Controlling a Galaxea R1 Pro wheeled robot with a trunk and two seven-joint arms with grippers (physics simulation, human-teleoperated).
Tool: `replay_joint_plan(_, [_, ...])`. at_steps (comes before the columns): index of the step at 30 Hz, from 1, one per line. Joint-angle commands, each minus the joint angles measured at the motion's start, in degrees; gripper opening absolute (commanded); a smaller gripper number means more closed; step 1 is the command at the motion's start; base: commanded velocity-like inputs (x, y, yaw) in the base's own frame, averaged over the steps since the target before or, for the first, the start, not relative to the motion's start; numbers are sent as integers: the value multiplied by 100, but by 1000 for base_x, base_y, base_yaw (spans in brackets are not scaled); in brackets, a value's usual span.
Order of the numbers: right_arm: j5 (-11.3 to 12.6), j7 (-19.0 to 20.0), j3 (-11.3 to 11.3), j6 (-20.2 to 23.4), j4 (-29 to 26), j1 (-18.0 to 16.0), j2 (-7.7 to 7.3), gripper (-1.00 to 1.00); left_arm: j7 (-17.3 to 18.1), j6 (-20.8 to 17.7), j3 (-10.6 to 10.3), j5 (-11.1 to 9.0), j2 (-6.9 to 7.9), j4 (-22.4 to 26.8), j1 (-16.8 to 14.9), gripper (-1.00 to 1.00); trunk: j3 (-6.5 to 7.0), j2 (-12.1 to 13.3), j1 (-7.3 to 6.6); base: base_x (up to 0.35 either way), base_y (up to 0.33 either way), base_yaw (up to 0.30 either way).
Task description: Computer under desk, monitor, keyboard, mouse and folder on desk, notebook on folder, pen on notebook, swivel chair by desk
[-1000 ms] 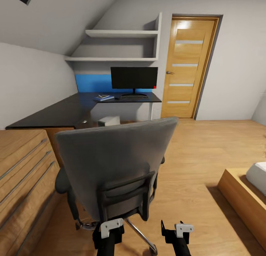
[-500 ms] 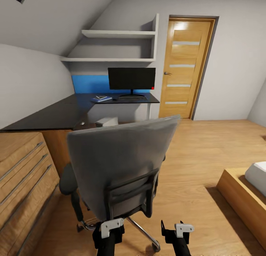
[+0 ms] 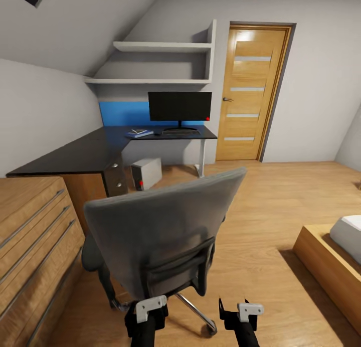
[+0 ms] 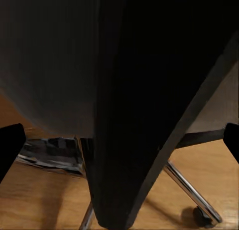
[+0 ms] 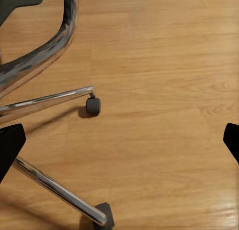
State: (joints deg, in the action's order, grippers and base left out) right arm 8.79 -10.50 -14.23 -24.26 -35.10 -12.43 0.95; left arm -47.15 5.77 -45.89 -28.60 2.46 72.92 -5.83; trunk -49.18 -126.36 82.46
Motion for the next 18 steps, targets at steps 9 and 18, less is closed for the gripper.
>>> replay_joint_plan(9, [61, -40, -39, -26, 5, -5, -13, 100, -16, 56, -9, -40, 9, 3, -9, 100, -5, -3, -2, -153, 0, 0])
replay_joint_plan(18, [61, -40, -42, -26, 10, -6, -16, 100, -19, 56, -8, -40, 9, 3, -10, 100, -5, -3, -2, -245, 0, 0])
